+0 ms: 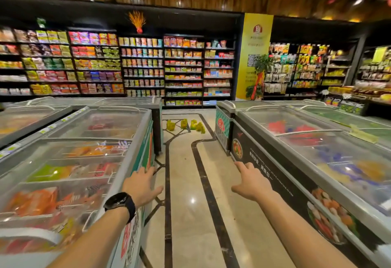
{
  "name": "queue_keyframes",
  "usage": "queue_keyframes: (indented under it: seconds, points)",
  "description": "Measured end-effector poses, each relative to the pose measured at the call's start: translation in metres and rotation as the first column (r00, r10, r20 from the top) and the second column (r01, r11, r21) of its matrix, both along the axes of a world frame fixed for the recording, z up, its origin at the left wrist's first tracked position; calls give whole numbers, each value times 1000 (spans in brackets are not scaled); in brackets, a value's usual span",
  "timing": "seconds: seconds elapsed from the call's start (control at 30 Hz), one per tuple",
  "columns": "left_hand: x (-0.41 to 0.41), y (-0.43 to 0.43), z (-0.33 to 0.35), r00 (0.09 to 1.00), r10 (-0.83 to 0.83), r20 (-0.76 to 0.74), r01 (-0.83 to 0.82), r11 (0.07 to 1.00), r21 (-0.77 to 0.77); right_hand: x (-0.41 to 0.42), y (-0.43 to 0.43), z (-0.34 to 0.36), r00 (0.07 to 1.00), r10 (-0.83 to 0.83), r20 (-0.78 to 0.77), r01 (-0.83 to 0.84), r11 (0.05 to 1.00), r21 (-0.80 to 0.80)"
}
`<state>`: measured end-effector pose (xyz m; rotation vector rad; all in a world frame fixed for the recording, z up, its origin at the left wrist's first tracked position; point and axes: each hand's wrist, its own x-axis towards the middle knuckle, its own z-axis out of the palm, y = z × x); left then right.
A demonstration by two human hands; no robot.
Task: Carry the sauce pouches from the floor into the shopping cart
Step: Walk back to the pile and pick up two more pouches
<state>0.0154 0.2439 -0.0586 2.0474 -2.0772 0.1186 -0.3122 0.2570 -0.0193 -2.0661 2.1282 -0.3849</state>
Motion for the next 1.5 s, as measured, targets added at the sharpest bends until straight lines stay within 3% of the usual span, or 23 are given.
queue_keyframes:
  seconds: [0.37,0.6,1.1,1.5]
  points:
    - [30,-88,-5,999,-31,12,31,999,11,27,-88,-8,1000,-25,-17,26,998,56]
    - [24,-182,-2,999,-27,19,26,1000,5,30,-208,-9,1000,29,-9,-28,998,55]
    - [6,-477,0,991,134,5,-134,988,70,6,-538,-25,992,96,82,-105,988,113]
    - [59,-784,-40,998,66,-15,-64,991,116,72,-809,-41,997,79,20,-81,975,205]
